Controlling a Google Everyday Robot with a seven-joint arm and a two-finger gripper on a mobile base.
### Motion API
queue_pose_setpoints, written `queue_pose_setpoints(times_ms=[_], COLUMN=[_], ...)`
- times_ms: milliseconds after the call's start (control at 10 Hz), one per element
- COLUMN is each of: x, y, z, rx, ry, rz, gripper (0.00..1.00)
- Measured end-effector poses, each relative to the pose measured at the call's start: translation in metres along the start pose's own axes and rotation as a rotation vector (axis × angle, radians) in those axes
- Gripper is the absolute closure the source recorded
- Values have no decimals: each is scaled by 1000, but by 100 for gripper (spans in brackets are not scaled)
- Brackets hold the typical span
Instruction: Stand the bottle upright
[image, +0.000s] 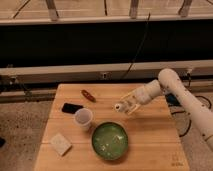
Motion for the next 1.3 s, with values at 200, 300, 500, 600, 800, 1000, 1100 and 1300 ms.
queue_pose_setpoints(times_ms=[200,300,500,600,800,1000,1100,1300], x=[8,11,21,24,32,35,37,42], y=[4,6,11,13,17,20,20,23], z=[2,2,-3,-7,-13,-16,-18,-24], rx=[-3,-2,6,13,23,31,39,65], ry=[-28,-37,-64,-72,-92,-117,-134,-184], rz=[37,50,90,103,127,144,152,173], gripper=[100,100,100,100,100,100,100,100])
